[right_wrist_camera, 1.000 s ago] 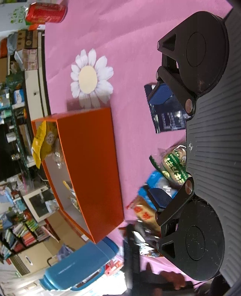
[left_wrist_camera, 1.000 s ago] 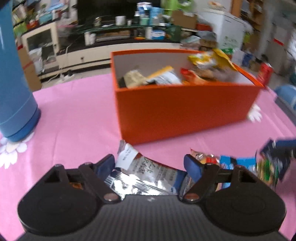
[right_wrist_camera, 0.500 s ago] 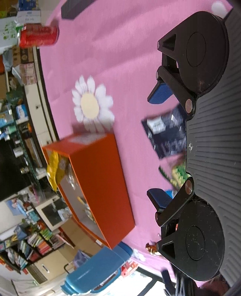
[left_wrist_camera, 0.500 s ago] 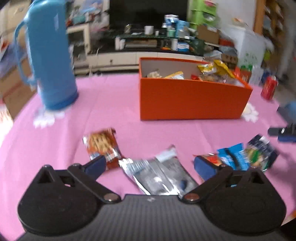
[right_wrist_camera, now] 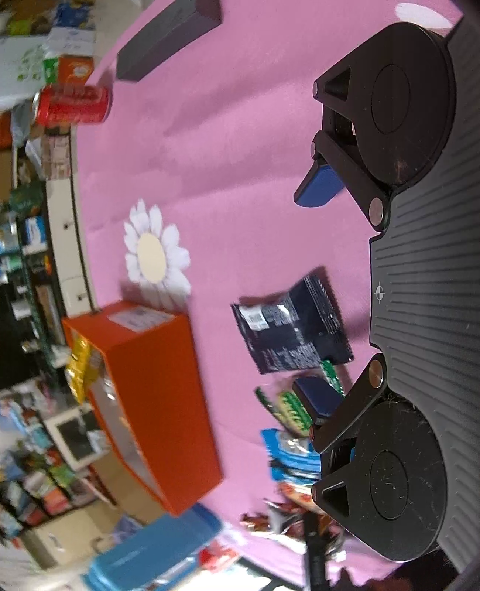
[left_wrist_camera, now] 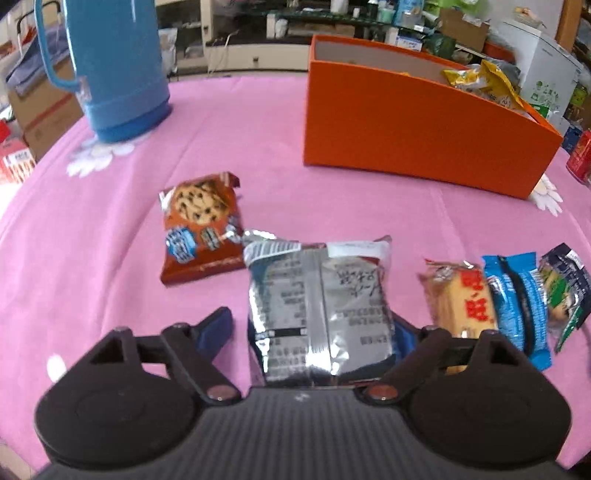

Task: Organize snacks
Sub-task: 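Reach the right gripper around the navy packet while the left grasps the silver bag, then carry the navy packet and silver bag into the orange box, open both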

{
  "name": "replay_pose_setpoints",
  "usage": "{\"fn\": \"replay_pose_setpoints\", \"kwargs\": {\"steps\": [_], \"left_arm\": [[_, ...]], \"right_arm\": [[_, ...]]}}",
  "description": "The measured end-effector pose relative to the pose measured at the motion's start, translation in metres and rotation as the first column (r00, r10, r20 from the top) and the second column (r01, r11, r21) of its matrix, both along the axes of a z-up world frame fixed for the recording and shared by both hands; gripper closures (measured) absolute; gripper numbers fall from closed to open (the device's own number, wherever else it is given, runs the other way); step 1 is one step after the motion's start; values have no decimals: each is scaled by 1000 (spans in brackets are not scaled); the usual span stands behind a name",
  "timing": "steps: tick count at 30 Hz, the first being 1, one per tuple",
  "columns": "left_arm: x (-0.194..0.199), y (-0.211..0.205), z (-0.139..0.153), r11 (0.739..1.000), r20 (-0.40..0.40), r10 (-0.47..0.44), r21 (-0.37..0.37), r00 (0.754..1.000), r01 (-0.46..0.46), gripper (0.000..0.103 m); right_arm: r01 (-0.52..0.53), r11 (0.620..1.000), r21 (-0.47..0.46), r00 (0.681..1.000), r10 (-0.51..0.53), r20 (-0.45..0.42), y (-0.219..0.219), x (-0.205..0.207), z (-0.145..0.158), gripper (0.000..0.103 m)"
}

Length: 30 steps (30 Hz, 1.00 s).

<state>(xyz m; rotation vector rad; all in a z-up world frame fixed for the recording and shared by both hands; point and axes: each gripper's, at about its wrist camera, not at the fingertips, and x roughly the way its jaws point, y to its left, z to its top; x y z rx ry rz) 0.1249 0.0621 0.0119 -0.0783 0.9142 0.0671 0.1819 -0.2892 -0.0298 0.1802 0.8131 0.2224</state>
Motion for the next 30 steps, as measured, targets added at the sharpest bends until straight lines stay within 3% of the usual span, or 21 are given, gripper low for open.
{"fn": "replay_pose_setpoints", "kwargs": {"steps": [3,7,10,15,18,22,27,28,30], "left_arm": [[0,3,-1,1000,8,-16,8,1000,16,13],[-1,0,-6,1000,22,-26,17,999,25,11],[1,-3,-6,999,22,-36,32,999,36,10],[0,-1,-6,999,25,-45,19,999,45,10],[-1,1,-5,999,26,-52,8,998,52,10],[-3,-3,-5,997,26,-71,11,997,70,10],[-4,-7,-6,996,27,-85,32,996,84,10],[-4,-7,-7,996,30,-86,31,996,86,11],[-7,-6,-5,995,48,-100,19,994,99,27]], "right_arm": [[-41,997,-70,999,42,9,16,4,-1,15],[-5,982,-190,1000,7,10,24,15,-9,16],[-31,988,-150,999,28,-21,28,25,-15,15],[-19,977,-211,1000,19,-3,38,32,-18,17],[-18,980,-201,1000,18,2,39,31,-17,20],[-41,960,-278,998,52,30,52,32,-17,22],[-30,969,-247,999,33,6,50,38,-17,24],[-35,966,-255,999,40,12,51,36,-17,26],[-40,970,-241,999,45,18,51,33,-16,34]]}}
